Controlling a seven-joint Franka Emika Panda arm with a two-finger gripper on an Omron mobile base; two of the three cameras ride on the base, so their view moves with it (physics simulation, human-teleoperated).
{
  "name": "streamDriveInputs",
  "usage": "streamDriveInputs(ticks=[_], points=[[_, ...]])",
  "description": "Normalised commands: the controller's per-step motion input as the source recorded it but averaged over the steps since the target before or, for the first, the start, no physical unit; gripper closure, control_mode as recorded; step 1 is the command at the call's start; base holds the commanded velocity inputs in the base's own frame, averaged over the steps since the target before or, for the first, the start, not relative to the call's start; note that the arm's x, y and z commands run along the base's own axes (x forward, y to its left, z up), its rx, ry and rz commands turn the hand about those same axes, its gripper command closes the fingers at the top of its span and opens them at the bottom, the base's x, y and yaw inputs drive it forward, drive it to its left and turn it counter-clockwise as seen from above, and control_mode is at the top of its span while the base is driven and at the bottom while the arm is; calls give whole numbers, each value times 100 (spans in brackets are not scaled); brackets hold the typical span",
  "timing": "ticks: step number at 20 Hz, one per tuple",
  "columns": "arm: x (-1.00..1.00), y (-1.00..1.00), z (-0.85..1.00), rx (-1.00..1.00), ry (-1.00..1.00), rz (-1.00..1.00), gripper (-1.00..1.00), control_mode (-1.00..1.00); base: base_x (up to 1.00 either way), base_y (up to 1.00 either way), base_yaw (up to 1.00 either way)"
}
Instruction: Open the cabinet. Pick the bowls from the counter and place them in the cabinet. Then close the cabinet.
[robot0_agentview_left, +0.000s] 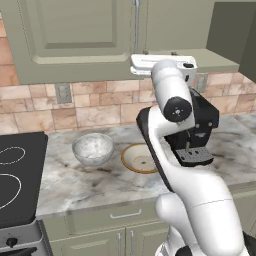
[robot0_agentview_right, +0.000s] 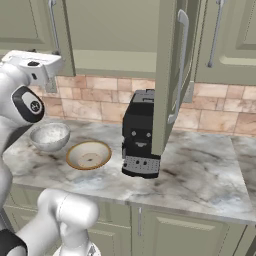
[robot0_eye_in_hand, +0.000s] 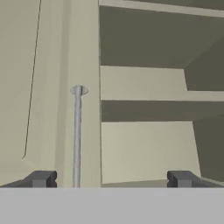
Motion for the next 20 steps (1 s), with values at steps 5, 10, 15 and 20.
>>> streamDriveInputs(ticks=[5, 10, 15, 20], points=[[63, 40, -13, 0, 2, 0, -100, -100, 0, 0, 0], [57, 35, -5, 0, 1, 0, -100, -100, 0, 0, 0], [54, 1, 0, 0, 5, 0, -100, -100, 0, 0, 0], [55, 0, 0, 0, 5, 0, -100, -100, 0, 0, 0]])
